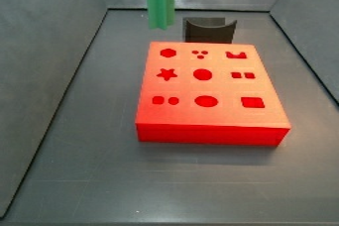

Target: Insert the star object.

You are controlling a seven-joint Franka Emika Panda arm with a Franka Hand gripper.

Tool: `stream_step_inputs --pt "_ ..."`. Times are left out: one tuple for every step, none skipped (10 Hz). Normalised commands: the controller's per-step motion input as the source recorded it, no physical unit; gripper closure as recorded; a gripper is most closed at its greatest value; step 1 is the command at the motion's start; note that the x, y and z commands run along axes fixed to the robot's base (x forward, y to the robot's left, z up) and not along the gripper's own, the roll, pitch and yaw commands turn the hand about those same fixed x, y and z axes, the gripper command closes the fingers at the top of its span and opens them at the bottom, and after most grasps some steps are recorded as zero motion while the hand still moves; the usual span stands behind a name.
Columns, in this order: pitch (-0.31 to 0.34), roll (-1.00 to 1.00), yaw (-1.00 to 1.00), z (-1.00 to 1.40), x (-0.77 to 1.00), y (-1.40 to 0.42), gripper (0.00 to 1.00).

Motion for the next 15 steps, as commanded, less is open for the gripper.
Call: stream_step_inputs --pt "0.084 -0.07 -0.61 -0.44 0.39 0.31 1.00" --pt "0.076 0.00 -0.82 -0.55 0.23 0.23 1.00" --pt "0.034 0.00 -0.85 -0.55 0.24 0.21 1.00" --pt "0.000 0.00 -0.87 -0.54 0.28 0.19 1.00" --pt "0.000 0.00 -0.85 -0.50 0.30 0.16 1.00" --pt "-0.063 0.00 -0.58 -0.45 0.07 0.25 1.00" --pt "-0.081 0.00 -0.29 -0.34 0.03 0.22 1.00" --pt "-0.107 0.00 -0.14 -0.38 0.11 0.23 1.00" --pt "-0.176 0.00 -0.12 -0.51 0.00 0.26 1.00" --pt "-0.210 0.04 -0.08 -0.49 0.00 0.08 1.00" --pt "-0.233 0.12 0.00 -0.56 0.00 0.00 1.00" --pt "-0.141 0.24 0.01 -0.39 0.05 -0.04 1.00" --pt "0.003 0.26 0.00 -0.10 0.00 -0.05 1.00" --pt "0.050 0.12 -0.11 -0.07 0.00 0.00 1.00" --pt "0.246 0.09 -0.25 -0.12 0.17 0.00 1.00"
